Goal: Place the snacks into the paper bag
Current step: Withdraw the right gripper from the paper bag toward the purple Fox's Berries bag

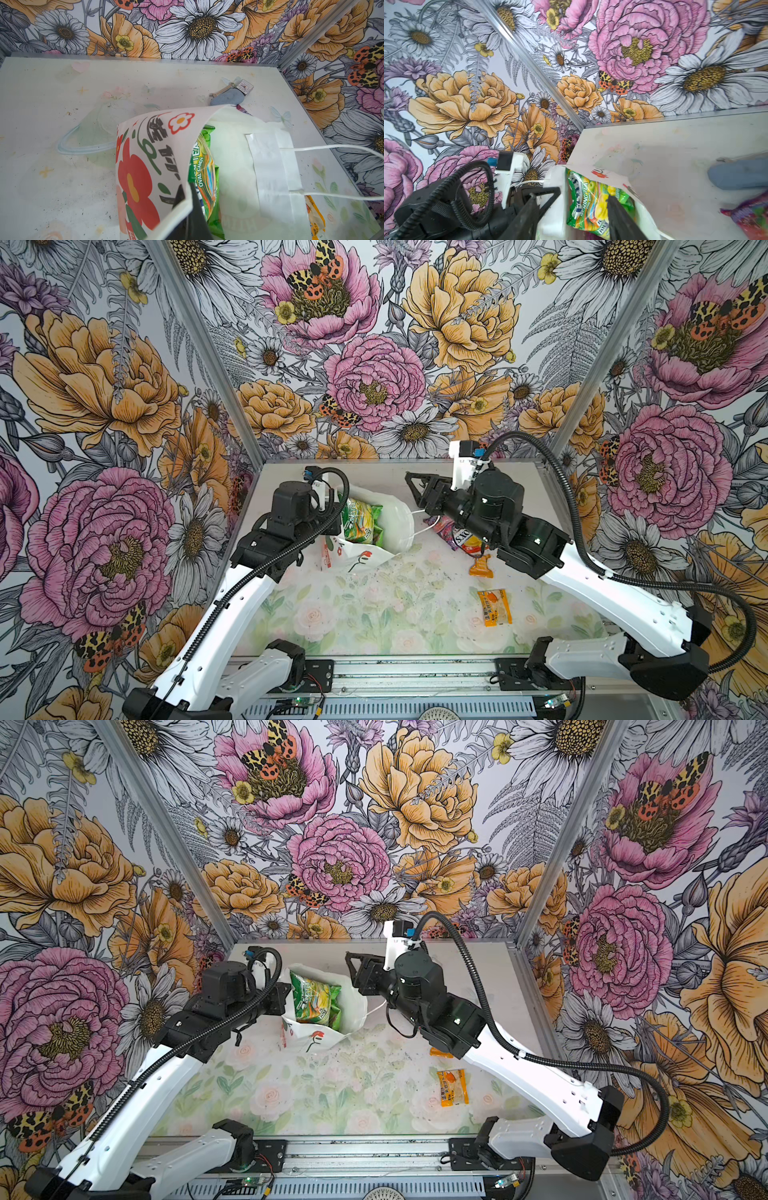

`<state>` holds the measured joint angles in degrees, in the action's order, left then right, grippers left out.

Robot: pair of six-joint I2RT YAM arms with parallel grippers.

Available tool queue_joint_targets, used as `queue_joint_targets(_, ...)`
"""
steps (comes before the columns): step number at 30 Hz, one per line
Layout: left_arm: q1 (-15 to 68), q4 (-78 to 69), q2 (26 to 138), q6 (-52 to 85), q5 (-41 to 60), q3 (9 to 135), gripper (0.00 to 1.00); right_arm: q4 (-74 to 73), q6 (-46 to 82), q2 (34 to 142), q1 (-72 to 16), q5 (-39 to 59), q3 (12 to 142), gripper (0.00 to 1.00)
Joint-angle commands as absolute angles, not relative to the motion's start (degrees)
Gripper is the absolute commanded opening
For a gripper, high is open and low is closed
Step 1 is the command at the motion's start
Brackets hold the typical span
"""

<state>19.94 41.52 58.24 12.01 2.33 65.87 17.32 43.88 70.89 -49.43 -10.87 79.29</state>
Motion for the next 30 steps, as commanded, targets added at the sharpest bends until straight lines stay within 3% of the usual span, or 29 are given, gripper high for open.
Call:
queue_joint_targets(1,19.60,37.19,57.39,11.66,1.73,66.87,0.00,18.01,46.93,68.43,-47.01,-11.38,76.49,0.55)
queue_joint_targets(6,19.60,37.16,57.39,11.58,1.47,66.80,0.00,19.53,48.40,64.63,-42.01,-11.01,72.40,0.55)
queue_joint_targets(10,19.45,37.18,57.43,11.50,1.58,66.80,0.00,23.10,48.01,63.48,-34.33,-8.11,69.15,0.62)
queue_joint_targets(15,19.65,37.16,57.39,11.58,1.80,66.84,0.00,25.05,54.90,65.08,-20.97,2.70,62.06,0.62)
queue_joint_targets(30,20.11,37.41,57.30,11.43,0.29,66.75,0.00,22.06,55.07,83.14,-13.28,9.32,57.48,0.63)
